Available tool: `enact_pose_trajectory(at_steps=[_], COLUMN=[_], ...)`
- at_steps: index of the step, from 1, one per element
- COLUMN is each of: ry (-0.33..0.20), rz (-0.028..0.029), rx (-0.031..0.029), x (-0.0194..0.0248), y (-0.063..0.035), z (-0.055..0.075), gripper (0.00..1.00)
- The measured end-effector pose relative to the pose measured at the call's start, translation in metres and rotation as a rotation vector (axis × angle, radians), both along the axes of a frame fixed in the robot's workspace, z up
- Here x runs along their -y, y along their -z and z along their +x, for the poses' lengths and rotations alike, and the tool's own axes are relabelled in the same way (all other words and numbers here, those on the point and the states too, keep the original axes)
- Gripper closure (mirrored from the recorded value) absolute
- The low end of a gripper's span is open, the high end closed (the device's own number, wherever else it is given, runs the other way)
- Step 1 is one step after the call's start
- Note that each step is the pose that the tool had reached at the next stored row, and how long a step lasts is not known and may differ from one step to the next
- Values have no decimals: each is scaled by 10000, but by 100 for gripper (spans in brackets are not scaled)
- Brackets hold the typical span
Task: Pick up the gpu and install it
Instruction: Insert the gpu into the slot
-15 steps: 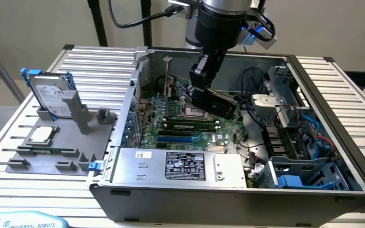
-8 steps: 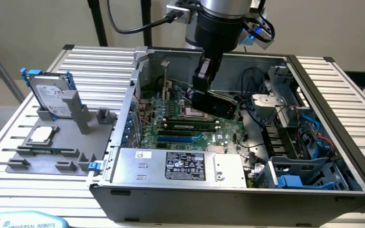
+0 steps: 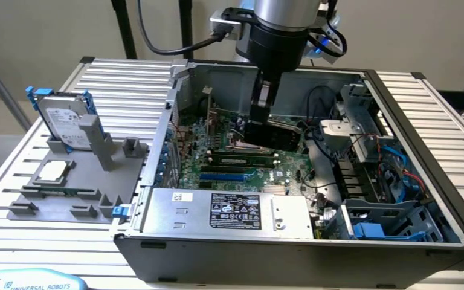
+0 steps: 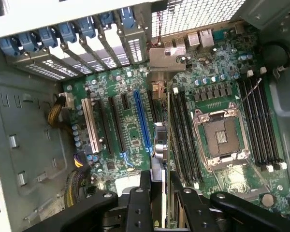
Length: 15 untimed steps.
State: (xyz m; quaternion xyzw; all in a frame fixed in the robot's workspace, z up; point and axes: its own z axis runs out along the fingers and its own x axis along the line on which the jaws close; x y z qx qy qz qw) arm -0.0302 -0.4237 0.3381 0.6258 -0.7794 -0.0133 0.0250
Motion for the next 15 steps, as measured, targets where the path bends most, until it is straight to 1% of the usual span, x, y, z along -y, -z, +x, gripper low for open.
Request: enact_pose_trajectory(at_steps=[3,5,6,7,9,10,11,12,15], ry=[-545,-902,-1071,-1242,-1556,-1694,-1790,-1838,-1861], rz=[54,108,148,199,315,383,426,435,434], rx=[5,5,6,8,12,15,18,19,16], x=[0,0,0,0,0,0,0,0,4], y=[26,39,45,50,61,66,74,82,103], z=[0,-1,-1,0,-1,-3,-9,-28,-96], gripper=[74,74,74,74,74,74,74,74,74])
